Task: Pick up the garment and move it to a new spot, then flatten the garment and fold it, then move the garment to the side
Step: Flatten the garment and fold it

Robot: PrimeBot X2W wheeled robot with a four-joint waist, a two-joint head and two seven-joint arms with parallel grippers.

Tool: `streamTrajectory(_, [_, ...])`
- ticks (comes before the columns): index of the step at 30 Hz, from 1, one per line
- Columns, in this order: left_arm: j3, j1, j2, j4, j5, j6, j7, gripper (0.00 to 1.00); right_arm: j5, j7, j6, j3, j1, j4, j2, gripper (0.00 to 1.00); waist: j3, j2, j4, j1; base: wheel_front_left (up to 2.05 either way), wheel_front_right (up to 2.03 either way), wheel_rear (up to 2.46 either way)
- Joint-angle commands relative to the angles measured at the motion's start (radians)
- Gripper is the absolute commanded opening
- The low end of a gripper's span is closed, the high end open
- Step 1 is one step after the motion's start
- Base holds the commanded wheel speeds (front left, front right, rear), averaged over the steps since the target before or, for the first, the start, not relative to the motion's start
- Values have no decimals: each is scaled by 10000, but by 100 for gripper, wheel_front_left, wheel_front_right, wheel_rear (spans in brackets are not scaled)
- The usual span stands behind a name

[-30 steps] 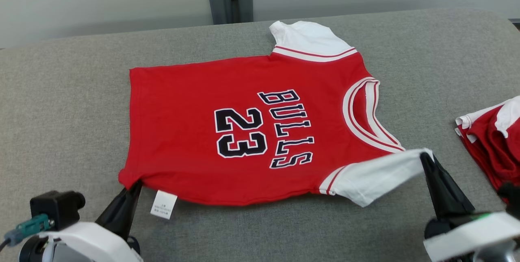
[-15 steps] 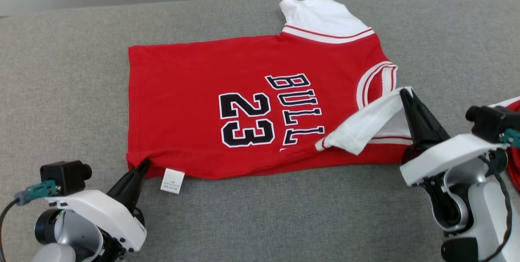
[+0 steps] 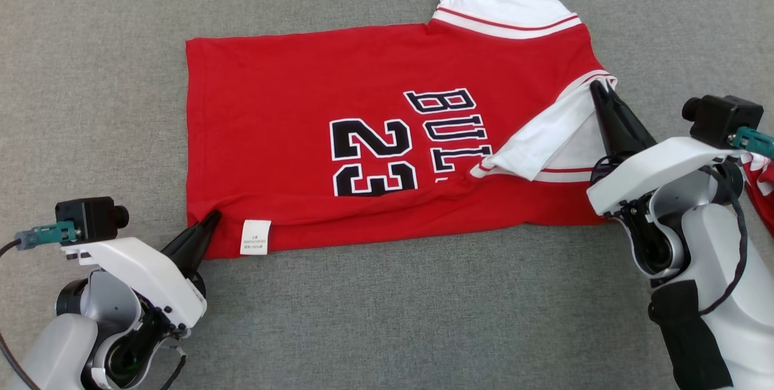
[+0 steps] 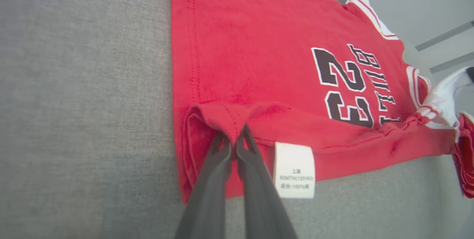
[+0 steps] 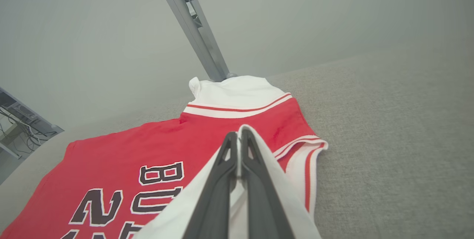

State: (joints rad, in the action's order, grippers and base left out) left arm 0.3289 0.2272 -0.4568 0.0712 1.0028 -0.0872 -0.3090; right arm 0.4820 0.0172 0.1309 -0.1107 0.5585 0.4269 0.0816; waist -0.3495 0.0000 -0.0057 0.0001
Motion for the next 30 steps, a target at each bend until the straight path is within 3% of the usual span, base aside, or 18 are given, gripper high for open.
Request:
streamTrajectory(1, [-38,220,25,112,119,112,-29,0,48,-110,-4,-11,199,166,110,0,-64,0,42,-1,0,0,0])
streamTrajectory(9, [-30,826,453,1155,345,604,238,0,577,-498,-2,-314,1110,1651,53,0,-260,0,145,-1,0,0,0])
streamTrajectory(10, [-76,863,526,1243,380,619,345,13,638,-510,-4,-398,1167,1762,44,29,-260,0,147,-1,0,0,0])
streamTrajectory(11, [-80,884,567,1326,385,646,414,49,720,-584,-4,-471,1198,1848,41,67,-248,0,149,-1,0,0,0])
streamTrajectory(12, [-96,894,593,1403,366,663,517,100,830,-667,-4,-518,1235,1890,47,100,-240,0,153,-1,0,0,0])
streamTrajectory(19, [-405,730,887,1601,71,509,1661,100,1184,-1622,-4,-712,905,1582,262,100,-83,0,190,-1,0,0,0])
streamTrajectory(24, [-594,570,954,1469,-507,41,2659,100,968,-2271,-4,-571,501,1067,423,100,103,0,185,-1,0,0,0])
streamTrajectory(30, [-599,407,981,919,-1751,-804,4141,100,-371,-2768,-4,86,-506,-112,421,100,507,0,179,-1,0,0,0])
